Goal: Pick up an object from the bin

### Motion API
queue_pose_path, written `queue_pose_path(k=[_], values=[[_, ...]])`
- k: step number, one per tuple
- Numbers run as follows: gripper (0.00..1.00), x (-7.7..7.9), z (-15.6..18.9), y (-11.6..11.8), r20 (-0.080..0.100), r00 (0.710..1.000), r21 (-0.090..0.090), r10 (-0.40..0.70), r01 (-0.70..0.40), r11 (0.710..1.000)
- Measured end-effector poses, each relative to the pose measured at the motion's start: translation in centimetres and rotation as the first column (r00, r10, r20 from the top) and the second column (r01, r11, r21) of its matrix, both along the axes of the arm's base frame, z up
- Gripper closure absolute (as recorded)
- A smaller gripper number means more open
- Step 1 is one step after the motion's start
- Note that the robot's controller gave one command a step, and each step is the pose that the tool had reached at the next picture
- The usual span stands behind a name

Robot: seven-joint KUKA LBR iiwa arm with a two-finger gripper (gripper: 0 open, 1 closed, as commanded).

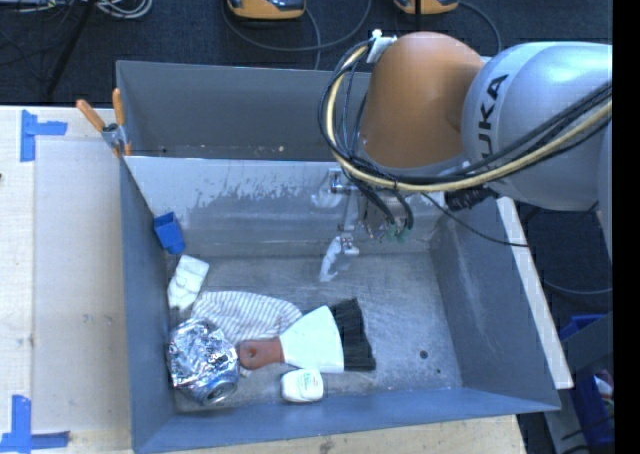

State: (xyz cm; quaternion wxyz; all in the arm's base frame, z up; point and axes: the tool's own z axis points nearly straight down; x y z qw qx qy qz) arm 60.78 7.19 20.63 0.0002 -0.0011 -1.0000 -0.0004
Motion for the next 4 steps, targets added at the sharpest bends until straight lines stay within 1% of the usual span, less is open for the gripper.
queue_pose_path(k=[1,2,3,4], values=[[0.00,0.0,0.0,0.0,0.000,1.000,0.000,0.000,0.000,1.000],[0.00,-0.4,-2.2,-0.5,0.009,0.987,-0.001,0.160,-0.160,0.987],[0.00,-5.9,-5.6,-3.6,0.000,0.901,0.000,0.434,-0.434,0.901],[1.00,-6.8,-12.9,-6.9,-0.017,0.940,0.005,0.341,-0.341,0.940]])
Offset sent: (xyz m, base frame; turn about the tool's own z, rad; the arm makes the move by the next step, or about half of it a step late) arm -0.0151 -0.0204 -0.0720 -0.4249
